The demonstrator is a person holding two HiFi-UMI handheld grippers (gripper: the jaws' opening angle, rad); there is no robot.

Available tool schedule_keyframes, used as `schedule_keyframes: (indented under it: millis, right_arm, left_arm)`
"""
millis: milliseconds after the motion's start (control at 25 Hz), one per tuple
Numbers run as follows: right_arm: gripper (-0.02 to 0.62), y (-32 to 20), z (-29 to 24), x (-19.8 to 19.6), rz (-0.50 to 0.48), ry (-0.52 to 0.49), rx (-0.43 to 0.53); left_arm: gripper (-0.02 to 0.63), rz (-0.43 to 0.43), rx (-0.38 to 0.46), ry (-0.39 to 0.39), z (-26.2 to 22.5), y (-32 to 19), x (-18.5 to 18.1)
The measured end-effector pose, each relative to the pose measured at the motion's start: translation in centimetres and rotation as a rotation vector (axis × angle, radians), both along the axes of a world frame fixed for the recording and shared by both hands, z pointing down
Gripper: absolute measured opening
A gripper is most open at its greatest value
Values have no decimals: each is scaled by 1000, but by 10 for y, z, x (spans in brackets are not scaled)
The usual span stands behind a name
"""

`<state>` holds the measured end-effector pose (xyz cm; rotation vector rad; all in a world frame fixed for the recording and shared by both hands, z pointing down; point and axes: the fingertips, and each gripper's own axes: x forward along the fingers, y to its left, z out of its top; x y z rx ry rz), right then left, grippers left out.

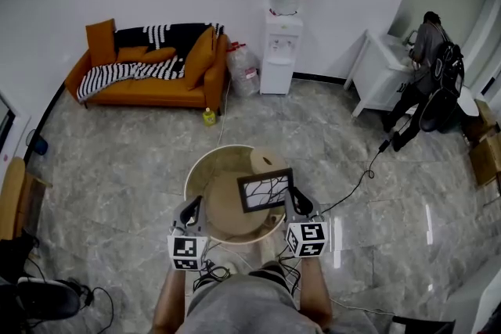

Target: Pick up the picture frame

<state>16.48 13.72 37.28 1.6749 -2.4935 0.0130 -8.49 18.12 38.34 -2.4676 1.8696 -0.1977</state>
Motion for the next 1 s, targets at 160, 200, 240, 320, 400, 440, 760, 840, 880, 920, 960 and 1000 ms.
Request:
schedule_keyframes:
  millis: [160,200,240,320,400,440,760,840,880,920,960,1000]
  right_arm:
    - [61,0,2,-2,-5,-2,-7]
    - [61,-1,1,-2,-6,-1,-8]
    - [61,-2,0,-3,-7,-1,-10]
    - [63,-5,1,-4,-8,0,-11]
    - [63,-8,3,-4,-8,0,-10]
    - [63,-9,4,-5,-8,-1,-9]
    - [62,-13,0,-2,-12,3,-13]
    - [63,-12,1,-5,-13,3,-14]
    - [63,-11,1,-7,-13,3,-14]
    - [63,-11,2,-9,-13,3,-14]
    - [63,-10,2,-10,-13,2,-14]
    - [63,-10,3,-11,-12,2,-13]
  left_arm:
    - [17,-3,-3,2,4,0,-2]
    - [17,-4,-7,2,6,0,-3]
    - [17,-5,-10,2,6,-1,-4]
    - [17,-4,-8,3,4,-5,-4]
    - [17,-4,-10,1,7,-8,-5]
    - [17,-4,-14,0,11,-9,-5]
    - [17,-2,-20,1,10,-13,-2]
    - [17,-3,-21,0,9,-13,-5]
    - [17,-2,-21,0,10,-13,-6]
    - [17,-1,-21,0,10,-13,-7]
    - [17,0,-20,1,9,-12,-8]
    - [17,1,-19,1,8,-12,-9]
